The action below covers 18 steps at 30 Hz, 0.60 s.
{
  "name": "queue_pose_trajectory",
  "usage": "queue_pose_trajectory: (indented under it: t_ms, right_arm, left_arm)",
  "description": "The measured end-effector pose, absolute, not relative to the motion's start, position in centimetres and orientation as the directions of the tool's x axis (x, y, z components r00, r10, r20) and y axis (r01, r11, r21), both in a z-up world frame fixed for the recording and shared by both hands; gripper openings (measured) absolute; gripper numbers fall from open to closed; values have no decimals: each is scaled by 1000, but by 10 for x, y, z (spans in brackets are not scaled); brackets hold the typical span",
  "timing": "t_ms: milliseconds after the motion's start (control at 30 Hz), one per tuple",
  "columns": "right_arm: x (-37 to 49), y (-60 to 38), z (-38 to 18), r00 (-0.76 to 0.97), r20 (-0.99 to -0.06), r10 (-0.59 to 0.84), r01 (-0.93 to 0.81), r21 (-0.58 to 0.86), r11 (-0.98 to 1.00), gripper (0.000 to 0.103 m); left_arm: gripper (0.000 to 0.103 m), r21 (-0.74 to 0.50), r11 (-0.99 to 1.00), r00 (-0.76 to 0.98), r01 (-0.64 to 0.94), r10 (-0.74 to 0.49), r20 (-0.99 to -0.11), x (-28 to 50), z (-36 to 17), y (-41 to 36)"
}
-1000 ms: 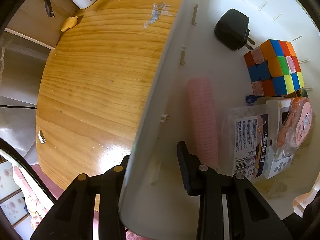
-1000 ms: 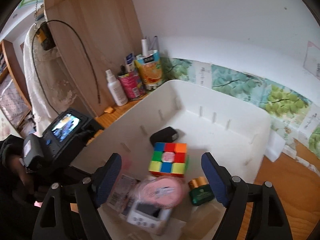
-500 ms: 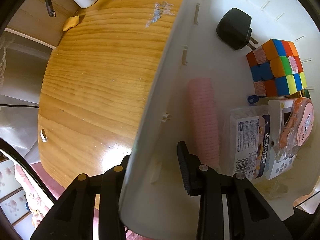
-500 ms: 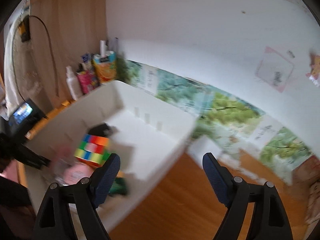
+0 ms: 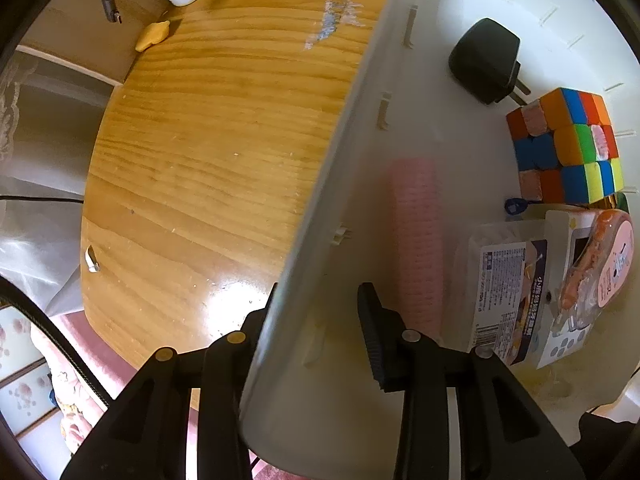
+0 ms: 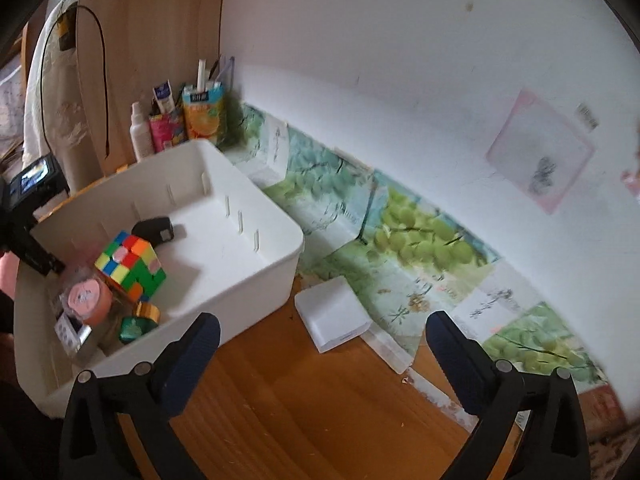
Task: Organize rigid objects
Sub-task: 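Move the right tool to the white cube charger and grasp it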
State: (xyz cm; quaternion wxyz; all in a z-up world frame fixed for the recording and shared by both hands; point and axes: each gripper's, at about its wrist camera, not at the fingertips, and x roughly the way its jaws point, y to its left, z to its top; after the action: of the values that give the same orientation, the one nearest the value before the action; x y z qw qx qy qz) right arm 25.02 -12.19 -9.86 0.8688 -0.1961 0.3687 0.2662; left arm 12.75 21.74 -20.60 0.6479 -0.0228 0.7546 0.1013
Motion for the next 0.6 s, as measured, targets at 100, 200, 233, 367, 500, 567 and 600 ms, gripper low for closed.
queue_pose_trajectory:
  t_ms: [100, 200, 233, 367, 500, 567, 600]
  right_arm:
    - [262, -119, -117, 551, -775, 309, -635, -150, 758, 103]
    - [271, -116, -137, 523, -799, 297, -653, -151, 742, 103]
    - [276, -115, -146, 517, -806, 289, -654, -154, 741, 103]
    - [290, -113, -163, 518, -807, 282, -643, -151, 751, 103]
    - [307, -112, -172, 508, -808, 298, -639, -121, 760, 103]
    - [312, -109, -180, 497, -817, 293, -645, -122, 754, 103]
    - [313, -108, -184, 492, -821, 290, -647, -121, 753, 103]
  left_arm:
    - [41, 130, 976, -166, -177, 101, -981, 129, -207, 220]
    - [41, 138, 973, -170, -184, 107, -980, 128, -206, 224]
    - [41, 142, 972, -172, -188, 109, -979, 128, -206, 224]
    - [43, 160, 965, -183, -209, 122, -976, 130, -207, 224]
    - [43, 176, 958, -193, -226, 133, -972, 133, -210, 223]
    - [43, 182, 956, -195, -231, 137, -971, 136, -211, 223]
    - [43, 185, 955, -197, -233, 140, -970, 137, -211, 223]
